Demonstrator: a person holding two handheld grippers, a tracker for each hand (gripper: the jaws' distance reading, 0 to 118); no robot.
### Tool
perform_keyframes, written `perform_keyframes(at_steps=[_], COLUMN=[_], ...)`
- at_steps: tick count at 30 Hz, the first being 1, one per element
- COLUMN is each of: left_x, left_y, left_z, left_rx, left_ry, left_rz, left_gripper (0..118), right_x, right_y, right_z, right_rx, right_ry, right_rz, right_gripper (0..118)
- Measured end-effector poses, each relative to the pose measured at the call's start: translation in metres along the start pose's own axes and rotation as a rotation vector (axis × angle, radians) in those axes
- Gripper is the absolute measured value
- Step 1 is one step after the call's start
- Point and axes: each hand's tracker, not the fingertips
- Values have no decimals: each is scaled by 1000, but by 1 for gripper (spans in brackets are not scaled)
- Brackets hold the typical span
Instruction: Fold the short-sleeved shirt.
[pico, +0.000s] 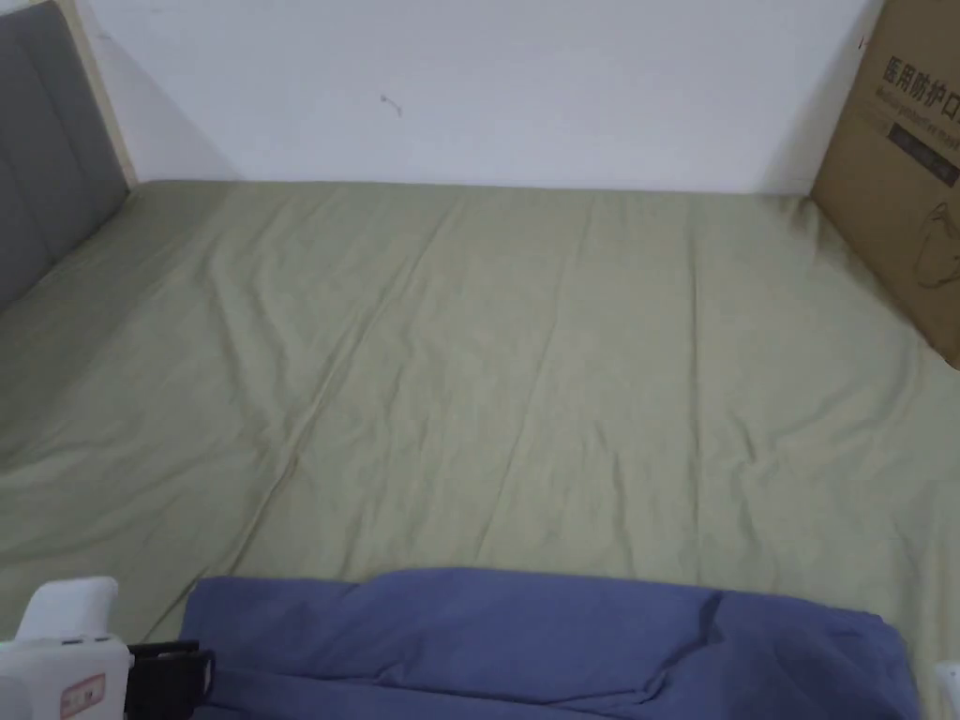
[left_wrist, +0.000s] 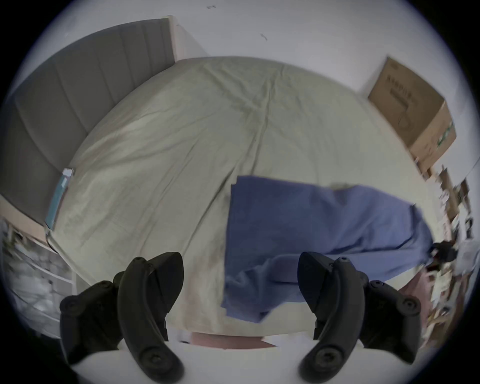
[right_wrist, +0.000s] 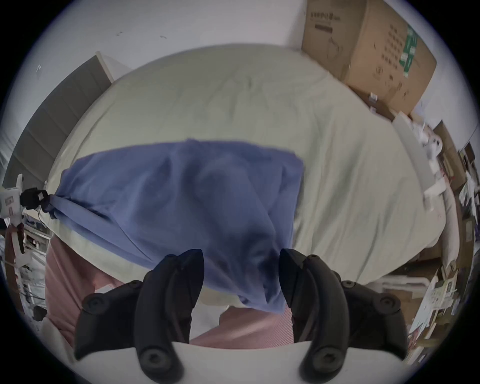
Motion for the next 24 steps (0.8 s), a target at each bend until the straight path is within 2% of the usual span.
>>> perform_keyframes(at_steps=[2, 3, 4, 5, 6, 7, 8, 10, 11, 12, 13, 14, 15, 18, 19, 21, 24], left_x=[-6, -8, -11, -14, -10, -10, -14, -21, -27, -34, -40, -44, -48, -57, -59, -63, -64], left_y=[3, 3, 2, 0, -3, -7, -11, -18, -21, -24, -26, -27, -28, -34, -38, -44, -45], left_z=[12, 17, 23, 29, 35, 35, 36, 36, 36, 35, 34, 34, 32, 15, 9, -5, -37], left_rx=[20, 30, 40, 63, 72, 72, 88, 87, 98, 99, 107, 114, 107, 52, 54, 59, -1], left_ry=[-67, -85, -120, -141, -155, -128, -95, -118, -139, -160, -176, -187, -198, -253, -278, -354, -415], left_rz=[63, 80, 93, 107, 118, 128, 161, 174, 230, 271, 309, 348, 371, 447, 484, 538, 640], left_gripper=[95, 88, 60, 27, 0, 2, 2, 2, 2, 3, 19, 43, 73, 95, 108, 110, 110], right_x=[-14, -20, -26, -35, -47, -57, -63, -82, -91, -96, -105, -116, -125, -150, -155, -170, -184], right_y=[12, 17, 21, 25, 27, 28, 28, 28, 29, 32, 32, 33, 32, 32, 31, 30, 25], right_z=[11, 15, 21, 24, 23, 21, 16, 4, -1, -10, -15, -17, -18, -22, -23, -23, -26], right_rx=[56, 83, 123, 165, 203, 234, 233, 222, 203, 184, 189, 190, 207, 229, 234, 203, 184], right_ry=[-6, 10, 45, 55, 42, 29, 61, 131, 167, 196, 191, 186, 184, 175, 198, 241, 248], right_rz=[12, 11, 9, -14, -52, -105, -105, -158, -169, -157, -149, -132, -103, -71, -75, -66, -27], right_gripper=[63, 58, 35, 2, 0, 0, 0, 0, 0, 0, 0, 0, 0, 0, 0, 0, 0])
